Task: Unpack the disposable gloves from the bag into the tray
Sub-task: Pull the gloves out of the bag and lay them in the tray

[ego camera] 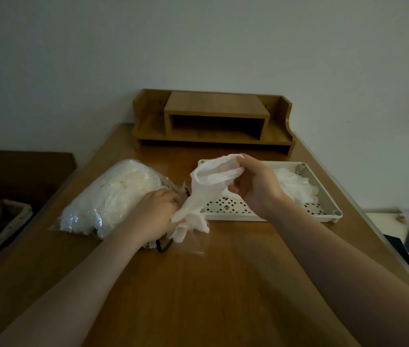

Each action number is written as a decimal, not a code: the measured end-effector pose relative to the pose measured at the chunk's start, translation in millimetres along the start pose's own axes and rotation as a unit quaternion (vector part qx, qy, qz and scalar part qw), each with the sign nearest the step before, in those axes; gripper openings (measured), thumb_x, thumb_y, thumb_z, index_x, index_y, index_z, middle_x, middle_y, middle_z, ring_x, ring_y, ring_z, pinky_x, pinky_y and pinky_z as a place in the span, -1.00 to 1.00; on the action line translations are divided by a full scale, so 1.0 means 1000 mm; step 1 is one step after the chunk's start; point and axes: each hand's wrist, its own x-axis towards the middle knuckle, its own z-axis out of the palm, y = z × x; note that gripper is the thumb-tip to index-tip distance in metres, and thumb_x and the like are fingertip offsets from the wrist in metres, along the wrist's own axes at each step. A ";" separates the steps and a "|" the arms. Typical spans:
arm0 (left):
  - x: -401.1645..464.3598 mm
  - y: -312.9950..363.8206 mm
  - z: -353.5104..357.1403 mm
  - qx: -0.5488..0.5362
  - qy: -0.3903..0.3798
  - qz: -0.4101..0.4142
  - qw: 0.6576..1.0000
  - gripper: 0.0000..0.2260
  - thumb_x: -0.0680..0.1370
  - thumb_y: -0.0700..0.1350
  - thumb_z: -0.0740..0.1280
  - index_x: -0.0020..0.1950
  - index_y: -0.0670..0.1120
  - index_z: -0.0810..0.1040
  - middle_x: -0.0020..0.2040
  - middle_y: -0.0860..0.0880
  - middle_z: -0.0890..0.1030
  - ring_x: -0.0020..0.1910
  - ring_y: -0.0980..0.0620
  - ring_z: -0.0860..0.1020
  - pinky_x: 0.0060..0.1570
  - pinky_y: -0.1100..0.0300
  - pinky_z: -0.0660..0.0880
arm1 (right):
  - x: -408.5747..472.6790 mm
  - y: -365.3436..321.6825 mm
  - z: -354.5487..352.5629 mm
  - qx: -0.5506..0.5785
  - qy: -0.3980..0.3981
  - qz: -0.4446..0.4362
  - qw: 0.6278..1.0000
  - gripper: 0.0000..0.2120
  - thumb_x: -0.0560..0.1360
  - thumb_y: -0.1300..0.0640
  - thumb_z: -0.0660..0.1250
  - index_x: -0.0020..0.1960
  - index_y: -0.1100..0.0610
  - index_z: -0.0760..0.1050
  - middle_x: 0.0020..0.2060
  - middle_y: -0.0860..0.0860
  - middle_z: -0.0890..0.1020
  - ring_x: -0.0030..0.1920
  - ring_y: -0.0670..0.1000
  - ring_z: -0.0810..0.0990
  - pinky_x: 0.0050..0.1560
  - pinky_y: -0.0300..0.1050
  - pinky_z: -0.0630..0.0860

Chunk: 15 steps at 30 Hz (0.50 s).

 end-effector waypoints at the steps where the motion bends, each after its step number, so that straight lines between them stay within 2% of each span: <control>1: -0.001 -0.001 0.001 0.002 -0.002 -0.002 1.000 -0.74 0.56 0.02 0.27 0.23 0.04 0.54 0.33 0.11 0.41 0.30 0.09 0.29 0.26 0.21 0.16 | 0.001 -0.003 0.000 0.045 0.010 -0.002 0.999 -0.75 0.62 0.19 0.08 -0.13 0.19 0.48 -0.30 0.05 0.52 -0.32 -0.03 0.49 -0.34 -0.22 0.44; 2: -0.001 -0.002 0.000 0.005 -0.004 -0.005 1.000 -0.74 0.58 0.02 0.25 0.24 0.03 0.54 0.32 0.11 0.41 0.29 0.09 0.30 0.23 0.23 0.16 | 0.002 -0.007 -0.001 0.093 0.021 -0.005 0.995 -0.76 0.62 0.19 0.10 -0.13 0.20 0.49 -0.31 0.05 0.54 -0.32 -0.03 0.52 -0.34 -0.23 0.48; 5: -0.003 -0.003 -0.001 0.054 -0.007 -0.004 0.999 -0.70 0.61 0.03 0.19 0.30 0.00 0.49 0.32 0.07 0.40 0.28 0.07 0.33 0.21 0.22 0.21 | 0.005 -0.020 -0.003 0.239 0.066 -0.012 0.969 -0.79 0.59 0.17 0.17 -0.14 0.20 0.51 -0.31 0.04 0.60 -0.28 -0.02 0.60 -0.19 -0.18 0.56; 9: -0.003 -0.003 -0.003 0.108 -0.050 -0.018 0.993 -0.66 0.59 0.07 0.20 0.31 -0.02 0.45 0.30 0.03 0.42 0.26 0.04 0.36 0.19 0.20 0.25 | 0.009 -0.039 -0.014 0.355 0.088 -0.054 0.929 -0.78 0.60 0.21 0.13 -0.12 0.19 0.51 -0.34 0.02 0.63 -0.33 -0.04 0.63 -0.27 -0.22 0.58; 11: -0.004 0.003 -0.014 0.075 -0.091 -0.033 0.993 -0.54 0.51 0.15 0.27 0.35 -0.01 0.37 0.30 0.03 0.41 0.23 0.04 0.37 0.15 0.20 0.28 | 0.008 -0.045 -0.017 0.311 0.087 -0.052 0.945 -0.80 0.60 0.21 0.14 -0.10 0.19 0.51 -0.33 0.01 0.62 -0.32 -0.05 0.62 -0.29 -0.23 0.57; 12: -0.004 0.007 -0.022 0.034 -0.125 -0.048 0.990 -0.42 0.46 0.16 0.32 0.41 -0.01 0.28 0.35 0.01 0.37 0.26 0.03 0.37 0.16 0.19 0.32 | 0.006 -0.046 -0.018 0.272 0.088 -0.047 0.957 -0.81 0.60 0.20 0.15 -0.10 0.19 0.51 -0.35 0.01 0.62 -0.34 -0.06 0.62 -0.31 -0.24 0.57; 14: -0.004 0.018 -0.044 -0.062 -0.167 -0.077 0.981 -0.20 0.43 0.11 0.37 0.54 0.05 0.01 0.50 0.01 0.16 0.37 0.01 0.30 0.21 0.14 0.39 | 0.004 -0.046 -0.021 0.203 0.068 -0.046 0.976 -0.81 0.60 0.19 0.18 -0.12 0.19 0.51 -0.38 -0.01 0.61 -0.37 -0.08 0.61 -0.34 -0.25 0.55; 15: -0.002 0.026 -0.057 -0.097 -0.143 -0.073 0.982 -0.17 0.45 0.10 0.37 0.55 0.09 -0.08 0.53 0.05 0.08 0.41 0.02 0.26 0.24 0.12 0.39 | 0.003 -0.047 -0.022 0.167 0.042 -0.052 0.984 -0.81 0.60 0.17 0.19 -0.11 0.19 0.52 -0.36 0.00 0.61 -0.35 -0.08 0.61 -0.31 -0.26 0.56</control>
